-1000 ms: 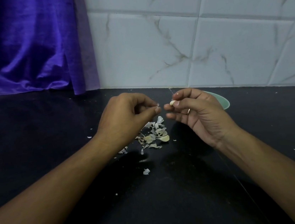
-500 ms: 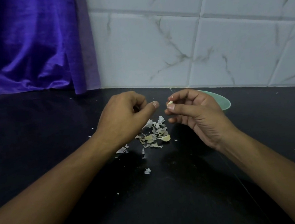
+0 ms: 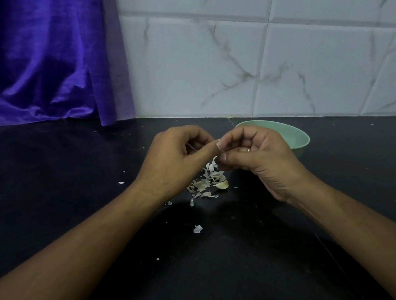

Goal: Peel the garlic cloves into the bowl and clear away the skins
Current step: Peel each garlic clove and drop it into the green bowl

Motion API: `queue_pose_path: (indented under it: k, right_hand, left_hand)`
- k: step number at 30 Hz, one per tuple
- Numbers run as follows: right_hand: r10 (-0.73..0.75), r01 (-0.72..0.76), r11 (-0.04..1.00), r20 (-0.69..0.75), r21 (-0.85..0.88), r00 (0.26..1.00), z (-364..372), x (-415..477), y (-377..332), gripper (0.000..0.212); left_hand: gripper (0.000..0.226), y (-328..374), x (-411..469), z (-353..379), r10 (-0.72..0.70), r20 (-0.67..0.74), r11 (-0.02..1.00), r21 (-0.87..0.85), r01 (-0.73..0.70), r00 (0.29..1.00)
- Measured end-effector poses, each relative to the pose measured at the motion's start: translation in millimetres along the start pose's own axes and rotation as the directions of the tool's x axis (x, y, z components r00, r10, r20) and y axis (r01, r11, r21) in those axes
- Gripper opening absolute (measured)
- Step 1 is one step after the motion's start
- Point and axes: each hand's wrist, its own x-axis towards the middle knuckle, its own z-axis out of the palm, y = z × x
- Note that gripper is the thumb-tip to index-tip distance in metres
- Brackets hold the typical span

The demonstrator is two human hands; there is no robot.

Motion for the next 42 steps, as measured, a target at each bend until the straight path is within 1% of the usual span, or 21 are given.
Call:
queue_pose_path:
  k: [2,4,7,10,16,21,29,34,39,42]
  right_hand:
    - [-0.028,0.029,0.998,0.028,-0.052,0.999,1.0,-0.4,0.2,0.022]
    - [-0.042,0.045,0.996,0.032,-0.077,0.999,1.2,-0.4,1.0,0.02]
    - [-0.049,0.049,0.994,-0.004,-0.096,0.999,0.8,-0.3,2.2,0.018]
    - [-0.055,0.051,0.99,-0.024,-0.133,0.998,0.1,-0.5,3.1,0.014]
    - [-0.063,0.06,0.991,-0.029,-0.118,0.998,-0.2,0.1,2.4,0.01]
    - [-0.068,0.062,0.989,-0.037,-0.138,0.997,-1.4,0.0,4.1,0.011]
    - [-0.061,0.055,0.987,-0.031,-0.151,0.998,-3.4,-0.8,4.8,0.011]
    - [-0.049,0.046,0.99,-0.02,-0.133,0.999,-2.6,-1.0,5.7,0.009]
    - [-0.047,0.043,0.99,-0.028,-0.134,0.999,-3.9,-0.4,4.8,0.011]
    - [-0.041,0.041,0.989,0.003,-0.144,0.999,-3.8,-1.3,3.1,0.013]
  left_hand:
    - [0.019,-1.9,0.8,0.3,-0.027,-0.007,0.999,-0.03,0.026,1.0]
    - [0.017,-4.1,1.6,0.0,-0.042,0.014,0.995,-0.087,0.043,0.999]
    - [0.012,-4.7,1.5,0.2,-0.055,0.038,0.98,-0.189,0.061,0.998]
    - [0.013,-4.2,1.6,0.5,-0.107,0.066,0.952,-0.28,0.122,0.992]
    - [0.018,-3.1,2.6,2.8,-0.207,0.145,0.879,-0.406,0.248,0.968]
    - [0.016,-4.3,2.2,4.0,-0.202,0.113,0.913,-0.338,0.229,0.973]
    - [0.01,-2.1,1.5,1.6,-0.131,0.027,0.97,-0.201,0.134,0.991]
    - [0.01,-1.1,1.0,1.8,-0.13,-0.015,0.974,-0.188,0.125,0.991]
    - [0.007,-0.5,0.7,2.2,-0.132,-0.011,0.97,-0.207,0.126,0.991]
    - [0.006,-0.6,0.7,1.8,-0.127,-0.017,0.97,-0.213,0.12,0.992]
